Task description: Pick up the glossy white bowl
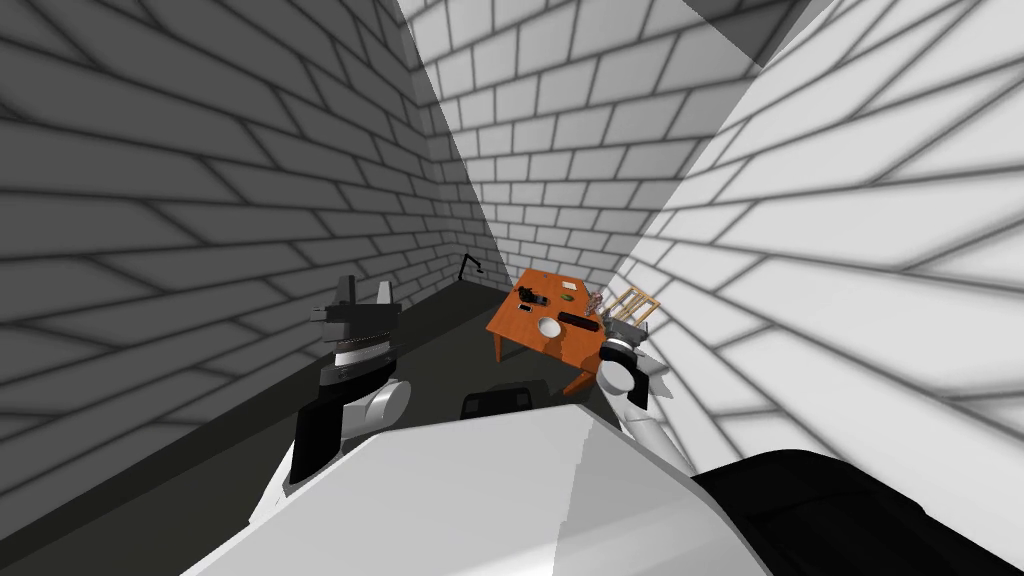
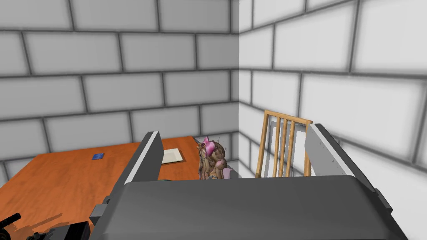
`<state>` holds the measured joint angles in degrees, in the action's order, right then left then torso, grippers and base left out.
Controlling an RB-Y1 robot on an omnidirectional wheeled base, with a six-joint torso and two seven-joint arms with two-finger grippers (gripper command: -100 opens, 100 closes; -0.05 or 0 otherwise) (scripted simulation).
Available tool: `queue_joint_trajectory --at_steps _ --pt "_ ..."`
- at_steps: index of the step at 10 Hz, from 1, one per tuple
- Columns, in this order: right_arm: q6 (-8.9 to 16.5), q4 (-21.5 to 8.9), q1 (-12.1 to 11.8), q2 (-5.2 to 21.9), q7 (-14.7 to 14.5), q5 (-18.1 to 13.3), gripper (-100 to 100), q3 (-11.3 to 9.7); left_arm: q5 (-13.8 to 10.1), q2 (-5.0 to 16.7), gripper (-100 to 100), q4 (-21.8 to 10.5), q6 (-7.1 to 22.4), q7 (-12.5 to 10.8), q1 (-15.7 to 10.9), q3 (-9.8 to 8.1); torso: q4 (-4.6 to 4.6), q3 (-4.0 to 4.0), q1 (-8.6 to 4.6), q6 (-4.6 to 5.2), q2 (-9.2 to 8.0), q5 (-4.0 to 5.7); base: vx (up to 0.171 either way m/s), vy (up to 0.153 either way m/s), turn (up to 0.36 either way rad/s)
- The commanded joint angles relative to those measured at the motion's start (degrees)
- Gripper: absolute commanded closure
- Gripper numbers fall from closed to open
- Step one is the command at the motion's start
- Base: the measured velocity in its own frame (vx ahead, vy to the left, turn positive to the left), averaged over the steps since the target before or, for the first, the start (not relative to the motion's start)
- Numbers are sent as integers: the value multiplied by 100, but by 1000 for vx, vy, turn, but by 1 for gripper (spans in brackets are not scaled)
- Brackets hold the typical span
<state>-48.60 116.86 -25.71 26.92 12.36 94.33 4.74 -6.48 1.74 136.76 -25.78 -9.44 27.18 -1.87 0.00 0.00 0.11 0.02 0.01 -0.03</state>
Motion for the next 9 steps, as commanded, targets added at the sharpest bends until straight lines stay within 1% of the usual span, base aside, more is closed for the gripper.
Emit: queue_joint_trajectory --at_steps 1,2,3,6,7,9 --pt "-18 -7 -3 9 14 286 -100 -10 0 0 0 0 0 0 0 0 0 0 0 0 0 0 4 20 -3" --pt "-18 -7 -3 9 14 449 -100 -10 0 0 0 0 0 0 0 0 0 -1 -5 1 -1 1 0 0 0" --pt "-85 -158 45 151 96 617 -100 -3 0 0 0 0 0 0 0 0 0 -1 -11 1 -2 2 -1 36 108" --pt "-85 -158 45 151 96 1165 -100 -3 0 0 0 0 0 0 0 0 0 0 -6 1 0 1 3 18 21" --pt "-150 -315 96 289 178 1344 -100 -3 0 0 0 0 0 0 0 0 0 -1 -11 1 -1 2 6 23 107" --pt "-150 -315 96 289 178 1715 -100 -3 0 0 0 0 0 0 0 0 0 0 -3 0 1 1 5 25 36"
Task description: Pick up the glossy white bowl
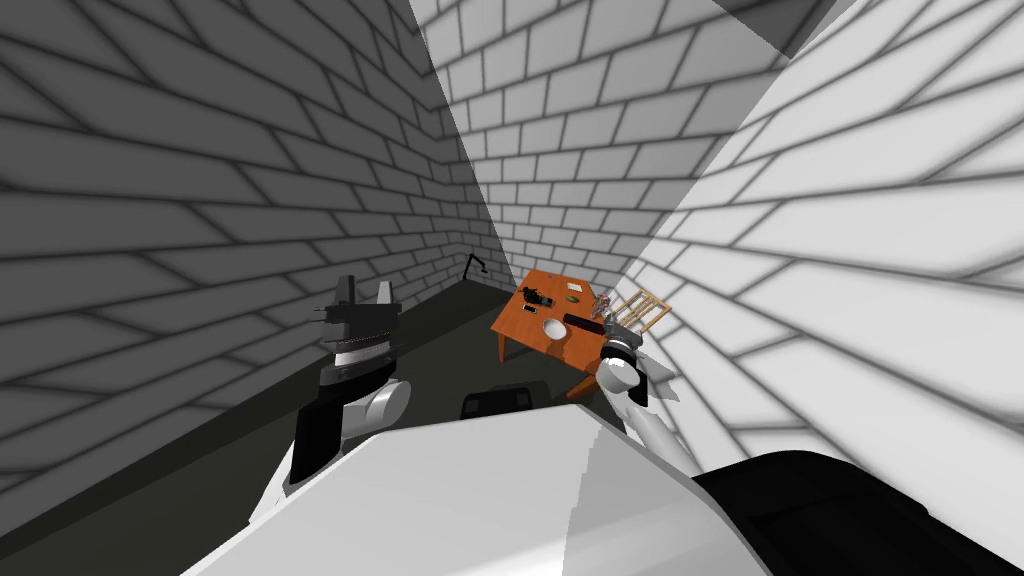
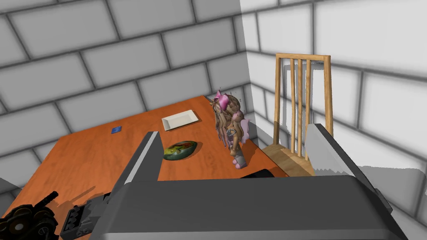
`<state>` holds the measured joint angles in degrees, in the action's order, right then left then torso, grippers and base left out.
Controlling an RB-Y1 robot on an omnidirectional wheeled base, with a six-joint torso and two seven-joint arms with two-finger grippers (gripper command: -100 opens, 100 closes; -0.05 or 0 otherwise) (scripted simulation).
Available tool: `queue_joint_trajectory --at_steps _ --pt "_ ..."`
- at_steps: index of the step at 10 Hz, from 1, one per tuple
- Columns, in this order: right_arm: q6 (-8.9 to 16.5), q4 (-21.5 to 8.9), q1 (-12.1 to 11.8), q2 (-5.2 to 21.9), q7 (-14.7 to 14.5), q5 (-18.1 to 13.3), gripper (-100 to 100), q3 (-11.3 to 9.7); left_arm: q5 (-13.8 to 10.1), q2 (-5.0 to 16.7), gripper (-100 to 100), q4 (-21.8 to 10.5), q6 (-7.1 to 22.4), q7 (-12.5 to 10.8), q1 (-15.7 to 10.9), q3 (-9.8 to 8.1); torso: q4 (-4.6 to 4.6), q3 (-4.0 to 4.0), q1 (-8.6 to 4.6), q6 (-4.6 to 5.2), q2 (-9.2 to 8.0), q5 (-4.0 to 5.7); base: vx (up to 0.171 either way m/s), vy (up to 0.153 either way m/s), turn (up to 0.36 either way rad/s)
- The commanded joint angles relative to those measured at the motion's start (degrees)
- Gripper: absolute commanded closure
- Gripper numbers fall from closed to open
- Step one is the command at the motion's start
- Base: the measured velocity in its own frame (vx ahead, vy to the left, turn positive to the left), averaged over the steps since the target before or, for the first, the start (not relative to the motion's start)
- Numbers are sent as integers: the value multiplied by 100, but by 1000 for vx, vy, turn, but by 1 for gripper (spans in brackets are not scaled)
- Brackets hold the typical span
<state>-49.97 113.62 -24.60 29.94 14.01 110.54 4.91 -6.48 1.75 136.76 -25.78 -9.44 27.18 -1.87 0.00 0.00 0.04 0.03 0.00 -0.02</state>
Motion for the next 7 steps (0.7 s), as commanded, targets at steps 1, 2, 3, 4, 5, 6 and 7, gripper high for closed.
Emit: queue_joint_trajectory --at_steps 1,2,3,4,5,6,7 --pt "-13 9 -16 -14 12 286 -100 -19 0 0 0 0 0 0 0 0 0 0 0 0 0 0 0 0 0" --pt "-74 -153 40 121 94 448 -100 -23 0 0 0 0 0 0 0 0 0 -1 -4 0 -1 1 8 22 113" --pt "-74 -153 40 121 94 609 -100 -23 0 0 0 0 0 0 0 0 0 1 0 -4 2 0 9 28 78" --pt "-74 -153 40 121 94 757 -100 -23 0 0 0 0 0 0 0 0 0 1 2 -1 2 0 5 15 -5" --pt "-74 -153 40 121 94 908 -100 -23 0 0 0 0 0 0 0 0 0 0 -1 1 0 0 1 4 -15" --pt "-74 -153 40 121 94 1054 -100 -23 0 0 0 0 0 0 0 0 1 -1 -4 0 -2 1 0 0 0" --pt "-131 -320 99 252 175 1243 -100 -31 0 0 0 0 0 0 0 0 1 -1 -7 0 -3 1 8 17 121"
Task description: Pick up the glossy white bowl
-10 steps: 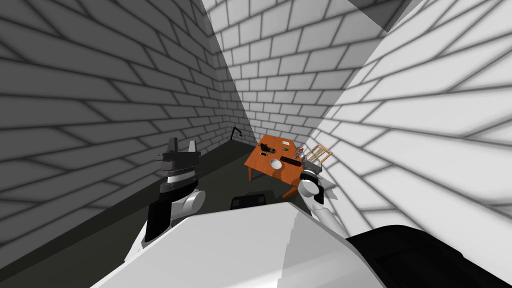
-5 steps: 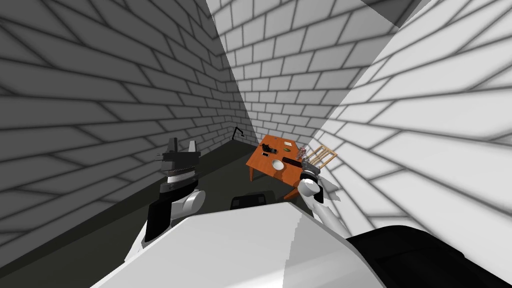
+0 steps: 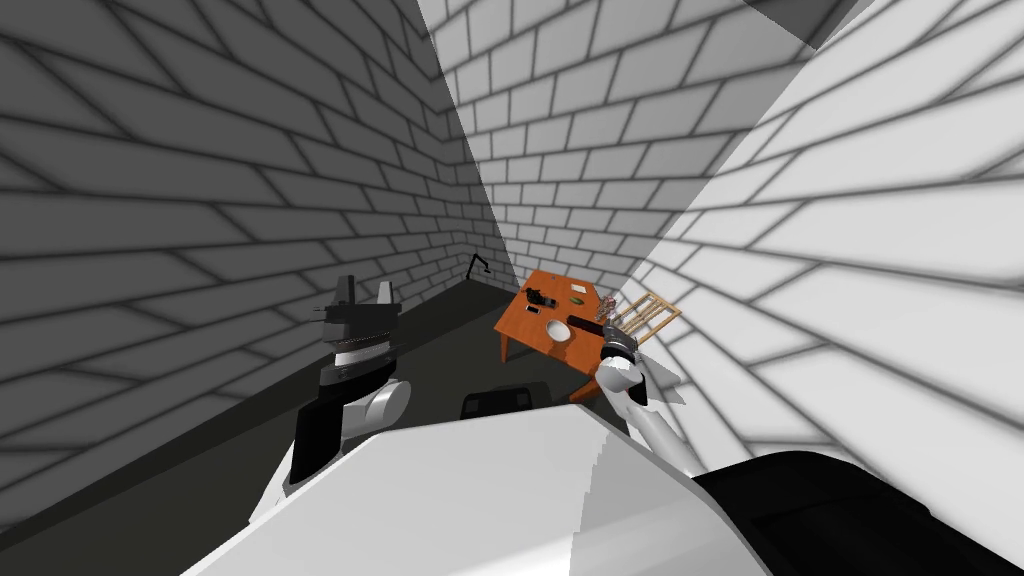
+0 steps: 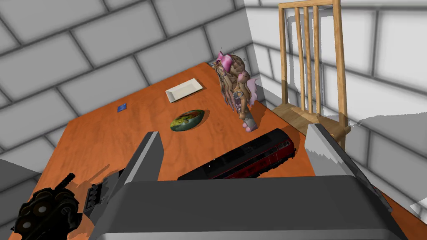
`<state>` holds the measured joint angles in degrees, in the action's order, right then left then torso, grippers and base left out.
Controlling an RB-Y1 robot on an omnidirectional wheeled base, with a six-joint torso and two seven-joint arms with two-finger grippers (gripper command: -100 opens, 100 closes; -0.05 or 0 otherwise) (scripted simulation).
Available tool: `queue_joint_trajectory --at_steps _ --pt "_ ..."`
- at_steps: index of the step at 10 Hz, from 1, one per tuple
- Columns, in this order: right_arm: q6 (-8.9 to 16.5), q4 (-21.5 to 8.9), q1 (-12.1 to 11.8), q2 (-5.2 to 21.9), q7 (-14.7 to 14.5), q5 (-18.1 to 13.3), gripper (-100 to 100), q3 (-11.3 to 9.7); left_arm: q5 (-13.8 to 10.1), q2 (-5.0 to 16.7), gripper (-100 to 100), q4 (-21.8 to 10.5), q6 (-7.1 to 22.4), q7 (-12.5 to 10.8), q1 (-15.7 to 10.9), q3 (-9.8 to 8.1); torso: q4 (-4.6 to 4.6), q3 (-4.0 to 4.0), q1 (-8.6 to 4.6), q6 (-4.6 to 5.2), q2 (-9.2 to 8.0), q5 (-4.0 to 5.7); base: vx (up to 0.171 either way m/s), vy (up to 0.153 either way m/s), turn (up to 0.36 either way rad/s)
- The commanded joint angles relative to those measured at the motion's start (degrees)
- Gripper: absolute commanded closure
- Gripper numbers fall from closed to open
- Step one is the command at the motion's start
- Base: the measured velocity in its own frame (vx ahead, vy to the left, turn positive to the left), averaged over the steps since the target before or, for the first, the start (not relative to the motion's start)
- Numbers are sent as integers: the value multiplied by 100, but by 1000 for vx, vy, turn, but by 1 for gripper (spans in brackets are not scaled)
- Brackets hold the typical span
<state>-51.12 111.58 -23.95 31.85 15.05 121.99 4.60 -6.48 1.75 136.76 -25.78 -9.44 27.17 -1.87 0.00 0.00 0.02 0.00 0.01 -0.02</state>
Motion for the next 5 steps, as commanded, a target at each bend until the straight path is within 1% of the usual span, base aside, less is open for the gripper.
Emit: queue_joint_trajectory --at_steps 1,3,4,5 --pt "-16 -115 34 61 71 286 -100 0 0 0 0 0 0 0 0 0 0 0 0 0 0 0 13 22 76" --pt "-16 -115 34 61 71 602 -100 0 0 0 0 0 0 0 1 0 0 0 0 4 0 0 5 9 -11" --pt "-16 -115 34 61 71 635 -100 0 0 0 0 0 0 0 0 0 0 -1 -3 3 -2 0 0 0 0" --pt "-68 -285 97 188 152 871 -100 -12 0 0 0 0 0 0 0 0 0 -2 -4 4 -3 1 11 16 121"
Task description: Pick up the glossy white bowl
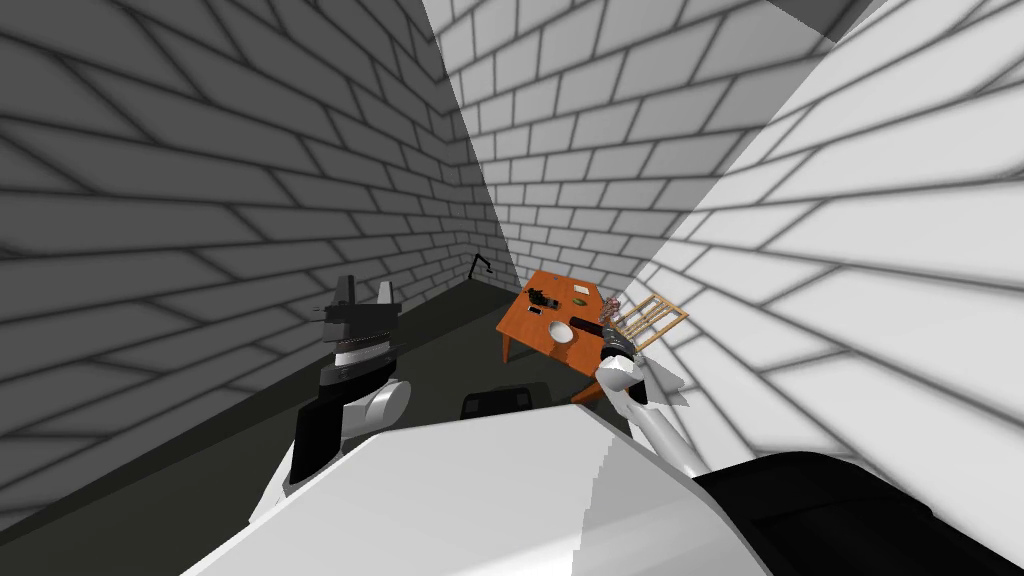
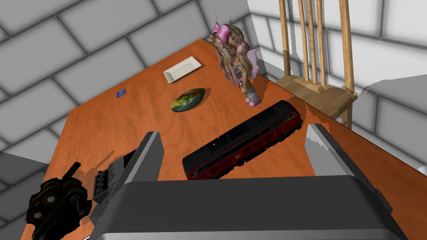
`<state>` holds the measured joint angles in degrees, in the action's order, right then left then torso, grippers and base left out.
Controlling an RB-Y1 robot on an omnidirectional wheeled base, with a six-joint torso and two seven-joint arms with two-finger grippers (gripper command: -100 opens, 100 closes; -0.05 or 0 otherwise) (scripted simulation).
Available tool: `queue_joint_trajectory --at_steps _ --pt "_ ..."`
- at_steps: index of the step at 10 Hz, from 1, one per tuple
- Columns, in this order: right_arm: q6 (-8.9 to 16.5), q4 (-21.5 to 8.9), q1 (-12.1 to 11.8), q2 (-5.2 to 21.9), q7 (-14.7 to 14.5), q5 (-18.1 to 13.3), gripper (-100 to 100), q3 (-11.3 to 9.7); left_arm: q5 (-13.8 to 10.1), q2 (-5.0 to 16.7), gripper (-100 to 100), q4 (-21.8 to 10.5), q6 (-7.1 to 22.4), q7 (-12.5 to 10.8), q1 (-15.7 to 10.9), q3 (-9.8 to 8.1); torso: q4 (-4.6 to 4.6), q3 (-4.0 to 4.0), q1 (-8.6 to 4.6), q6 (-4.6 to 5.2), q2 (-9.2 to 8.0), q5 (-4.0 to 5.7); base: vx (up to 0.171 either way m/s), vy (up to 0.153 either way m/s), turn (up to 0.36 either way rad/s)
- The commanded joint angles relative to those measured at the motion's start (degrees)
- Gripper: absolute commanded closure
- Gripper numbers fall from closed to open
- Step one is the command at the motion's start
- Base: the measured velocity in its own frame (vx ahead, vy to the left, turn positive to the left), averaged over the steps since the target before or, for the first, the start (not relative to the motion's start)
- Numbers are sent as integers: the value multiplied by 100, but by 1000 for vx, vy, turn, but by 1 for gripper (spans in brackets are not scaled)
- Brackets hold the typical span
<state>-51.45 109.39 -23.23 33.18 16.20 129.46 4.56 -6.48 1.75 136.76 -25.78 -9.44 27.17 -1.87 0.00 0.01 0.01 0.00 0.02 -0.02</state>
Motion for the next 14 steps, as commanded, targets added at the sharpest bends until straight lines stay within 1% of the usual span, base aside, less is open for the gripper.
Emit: queue_joint_trajectory --at_steps 1,3,4,7,8,11,12,14 --pt "-36 -67 25 55 37 286 -100 -8 0 0 0 0 0 0 0 0 0 0 0 0 0 0 14 17 75" --pt "-36 -67 25 55 37 602 -100 -8 0 0 0 0 0 0 1 0 0 0 0 4 -1 0 5 6 -10" --pt "-83 -239 93 178 117 771 -100 -23 0 0 0 0 0 0 0 0 0 -1 -3 4 -3 0 14 18 108" --pt "-83 -239 93 178 117 1300 -100 -23 0 0 0 0 0 0 1 0 0 0 -3 4 0 0 9 4 25" --pt "-126 -414 163 296 195 1474 -100 -41 0 0 0 0 0 0 1 0 0 -1 -4 4 -3 1 11 9 110" --pt "-126 -414 163 296 195 1981 -100 -41 0 0 0 0 0 0 1 -1 -1 1 -3 5 0 0 11 3 22" --pt "-165 -589 237 409 271 2156 -100 -63 0 0 0 0 0 0 1 -1 0 -1 -3 4 -3 0 17 5 125" --pt "-165 -589 237 409 271 2525 -100 -63 0 0 0 0 0 0 1 0 -1 2 -4 4 3 1 14 1 34"
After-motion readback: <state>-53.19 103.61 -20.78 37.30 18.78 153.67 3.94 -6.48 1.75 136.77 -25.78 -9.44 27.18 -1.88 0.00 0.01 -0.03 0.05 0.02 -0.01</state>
